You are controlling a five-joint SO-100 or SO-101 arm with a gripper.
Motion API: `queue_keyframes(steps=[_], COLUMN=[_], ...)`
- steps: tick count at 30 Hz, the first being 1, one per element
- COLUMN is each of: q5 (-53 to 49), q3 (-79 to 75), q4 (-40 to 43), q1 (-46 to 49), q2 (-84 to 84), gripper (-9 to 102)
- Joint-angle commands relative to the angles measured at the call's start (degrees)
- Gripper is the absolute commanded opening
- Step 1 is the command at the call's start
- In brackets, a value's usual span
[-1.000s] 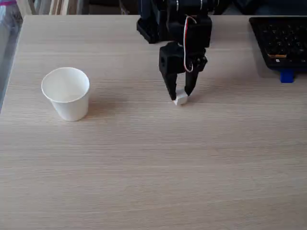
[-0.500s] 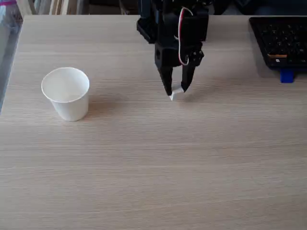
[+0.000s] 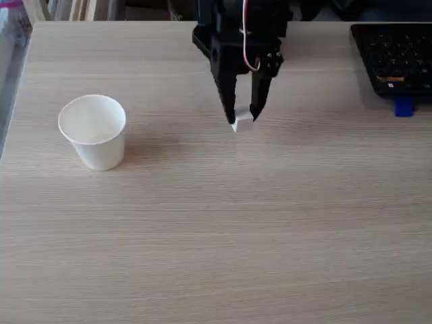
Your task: Grasp a block and put it in the bin.
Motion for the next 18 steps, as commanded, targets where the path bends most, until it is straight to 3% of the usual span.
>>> queue_keyframes(steps=[1, 18], q5=[0.7, 7.9], q3=[-4.2, -23.1], q4=[1.7, 5.5], q1=[0.9, 10.6], q2=[1.8, -9.4], gripper=[5, 5])
